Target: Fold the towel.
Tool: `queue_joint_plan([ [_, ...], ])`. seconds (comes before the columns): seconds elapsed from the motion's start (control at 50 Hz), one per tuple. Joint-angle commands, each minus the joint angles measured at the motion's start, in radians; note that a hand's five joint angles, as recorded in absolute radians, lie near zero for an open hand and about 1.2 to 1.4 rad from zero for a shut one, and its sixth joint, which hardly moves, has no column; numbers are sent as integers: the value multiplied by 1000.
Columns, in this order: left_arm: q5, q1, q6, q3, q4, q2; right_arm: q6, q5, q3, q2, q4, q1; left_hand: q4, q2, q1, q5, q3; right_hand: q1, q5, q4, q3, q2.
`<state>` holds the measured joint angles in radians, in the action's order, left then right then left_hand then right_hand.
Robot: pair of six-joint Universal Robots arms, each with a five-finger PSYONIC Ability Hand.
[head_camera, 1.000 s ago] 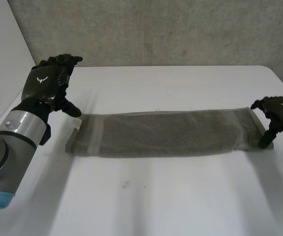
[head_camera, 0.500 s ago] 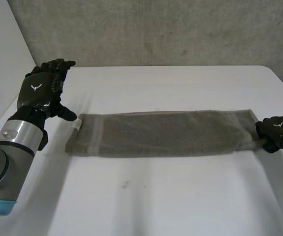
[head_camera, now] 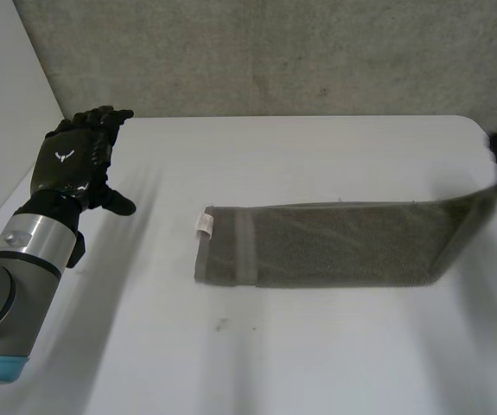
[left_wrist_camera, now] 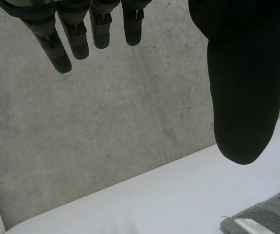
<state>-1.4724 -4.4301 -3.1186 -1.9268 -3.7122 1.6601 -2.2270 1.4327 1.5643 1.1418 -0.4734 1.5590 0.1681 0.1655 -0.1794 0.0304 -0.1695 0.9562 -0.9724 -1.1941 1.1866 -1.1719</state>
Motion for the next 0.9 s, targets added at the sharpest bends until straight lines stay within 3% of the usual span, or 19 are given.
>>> queue_joint_plan([
  [0.02,-3,0,0,-1,0,-3,-65,-73,-108,-32,21,345,6,9,5,-30,-5,440,-249,-202,210,-224],
  [0.04,-3,0,0,-1,0,-5,-65,-74,-109,-33,21,346,6,9,5,-30,-5,440,-249,-202,210,-224],
  [0.08,-3,0,0,-1,0,-5,-65,-124,-139,-82,21,488,6,9,5,-30,-5,440,-249,-202,210,-224],
  [0.14,-5,-2,0,-4,0,-6,-68,-172,-167,-146,24,599,7,10,4,-30,-6,440,-249,-202,210,-224],
  [0.22,-3,-3,0,-8,0,-8,-68,-218,-187,-230,25,694,6,9,5,-30,-5,440,-249,-202,210,-224],
  [0.36,-3,3,0,-11,0,-3,-59,-218,-211,-366,70,791,6,9,5,-30,-5,440,-249,-202,210,-224],
  [0.38,-3,3,0,-11,0,-3,-62,-216,-216,-370,88,793,6,9,5,-30,-5,182,8,55,-48,33],
  [0.4,-3,6,-2,-14,0,0,-62,-216,-216,-370,88,793,6,9,5,-30,-5,180,11,58,-51,36],
  [0.44,-3,8,-2,-17,0,4,-77,-196,-218,-338,108,787,6,9,5,-30,-5,-448,639,686,-678,664],
  [0.46,-3,11,-3,-18,0,7,-77,-196,-218,-338,108,786,6,9,5,-30,-5,-451,642,689,-682,667],
  [0.48,-3,11,-3,-18,0,7,-94,-174,-216,-297,113,785,6,9,5,-30,-5,-759,950,997,-990,975],
  [0.56,-3,32,-5,-24,-2,15,-277,-80,-181,-151,117,728,6,9,5,-30,-5,-782,972,1020,-1012,997],
  [0.68,-2,78,-6,2,-5,67,-546,-37,-64,-1,186,575,6,9,5,-30,-5,-782,972,1020,-1012,997],
  [0.76,3,129,-9,70,-3,157,-600,-49,51,26,251,445,6,9,5,-30,-5,-782,972,1020,-1012,997],
  [0.9,3,225,-35,196,3,323,-560,-60,198,24,220,314,6,9,5,-30,-5,-782,972,1020,-1012,997],
])
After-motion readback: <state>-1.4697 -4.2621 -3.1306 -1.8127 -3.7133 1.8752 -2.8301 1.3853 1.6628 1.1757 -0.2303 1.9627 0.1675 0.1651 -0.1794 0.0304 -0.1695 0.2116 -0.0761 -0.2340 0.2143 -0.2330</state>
